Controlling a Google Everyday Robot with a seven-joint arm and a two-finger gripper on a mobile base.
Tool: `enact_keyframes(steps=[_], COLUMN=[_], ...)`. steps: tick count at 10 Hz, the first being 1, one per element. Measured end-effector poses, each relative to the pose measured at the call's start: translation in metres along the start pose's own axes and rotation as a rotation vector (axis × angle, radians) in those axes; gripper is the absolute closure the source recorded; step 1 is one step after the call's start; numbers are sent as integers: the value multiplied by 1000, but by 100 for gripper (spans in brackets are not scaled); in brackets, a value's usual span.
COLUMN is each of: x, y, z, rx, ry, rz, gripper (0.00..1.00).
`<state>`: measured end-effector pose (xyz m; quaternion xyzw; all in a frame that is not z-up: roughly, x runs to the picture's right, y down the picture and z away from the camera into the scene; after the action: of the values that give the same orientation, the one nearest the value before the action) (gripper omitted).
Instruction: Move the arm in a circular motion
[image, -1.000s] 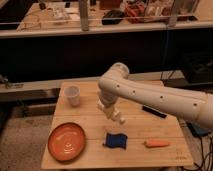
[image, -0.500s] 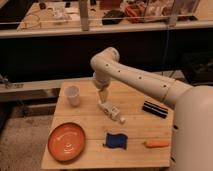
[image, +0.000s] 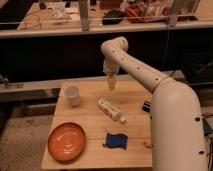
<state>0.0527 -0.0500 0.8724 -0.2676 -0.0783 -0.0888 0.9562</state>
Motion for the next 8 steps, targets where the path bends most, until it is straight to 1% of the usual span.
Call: enact_keyframes(steps=[1,2,3,4,5,7,8], x=[26,54,77,91,104,111,108], y=[5,17,29,41,63,97,122], z=[-3,-7,-12,-16,-21,-26,-32], rx=[-2,-5,-7,-9,-12,-22,-27], ry=[15,30,40,47,48,43,38], rz=[36,75,108,131,154,165,157], gripper=[20,20,20,20,20,20,20])
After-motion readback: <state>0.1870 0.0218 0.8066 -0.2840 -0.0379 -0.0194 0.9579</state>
